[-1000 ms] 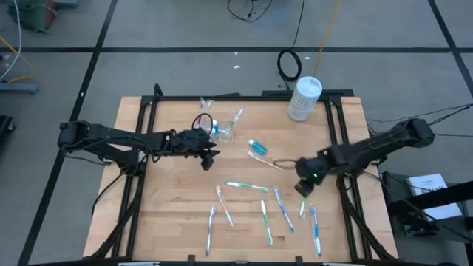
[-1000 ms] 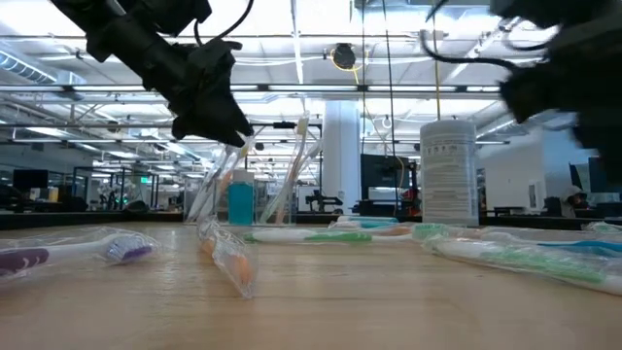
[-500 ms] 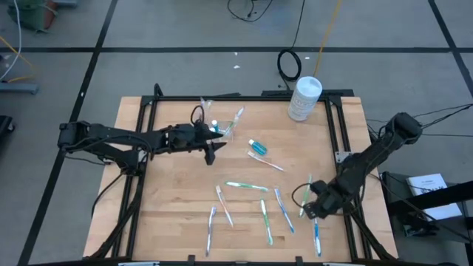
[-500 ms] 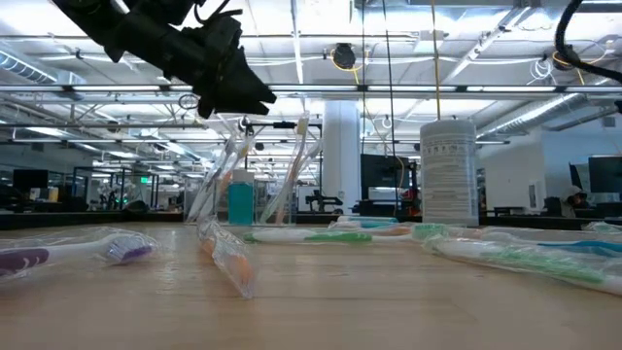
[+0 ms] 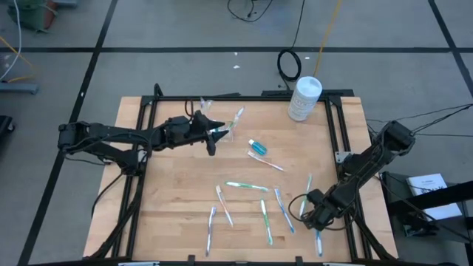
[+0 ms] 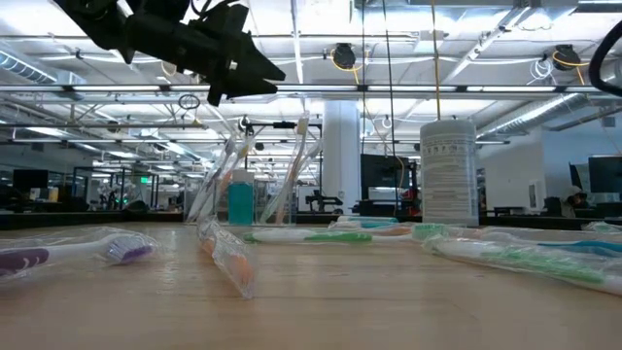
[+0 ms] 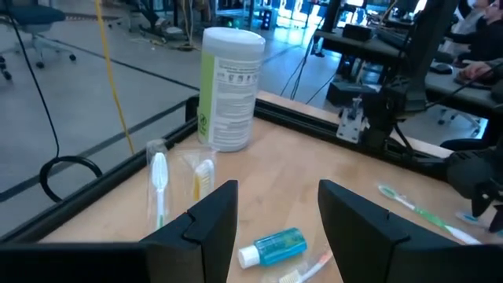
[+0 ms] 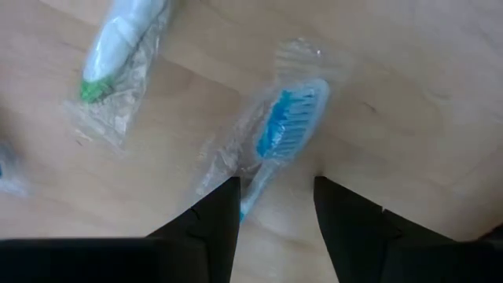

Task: Pick & Place toothbrushing station
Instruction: Put the blue toothbrush into the transparent organizer

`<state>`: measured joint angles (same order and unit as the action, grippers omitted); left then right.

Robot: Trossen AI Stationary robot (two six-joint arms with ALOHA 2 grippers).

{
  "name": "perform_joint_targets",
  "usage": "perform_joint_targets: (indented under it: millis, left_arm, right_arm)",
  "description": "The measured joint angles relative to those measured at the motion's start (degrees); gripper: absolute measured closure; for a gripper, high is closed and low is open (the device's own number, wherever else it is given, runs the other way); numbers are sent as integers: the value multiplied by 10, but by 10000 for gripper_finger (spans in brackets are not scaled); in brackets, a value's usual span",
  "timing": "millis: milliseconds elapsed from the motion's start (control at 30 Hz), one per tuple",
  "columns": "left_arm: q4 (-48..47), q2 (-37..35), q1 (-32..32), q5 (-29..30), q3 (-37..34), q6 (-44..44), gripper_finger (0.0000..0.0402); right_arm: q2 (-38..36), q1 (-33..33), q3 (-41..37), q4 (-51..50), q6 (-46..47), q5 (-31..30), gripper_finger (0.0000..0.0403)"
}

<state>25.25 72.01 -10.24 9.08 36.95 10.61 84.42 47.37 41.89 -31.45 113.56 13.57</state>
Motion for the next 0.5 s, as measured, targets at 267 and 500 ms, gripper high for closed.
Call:
perform_joint_targets:
  millis: [267,500]
  left_arm:
    - [-1,0,0,0,0,1,218]
    - [-21,0,1,-1,0,16,218]
  right_arm:
    - [-10,-4,-2,-6,-54,-33,308]
    - [-49,-9,-3,0,-112,-121,395]
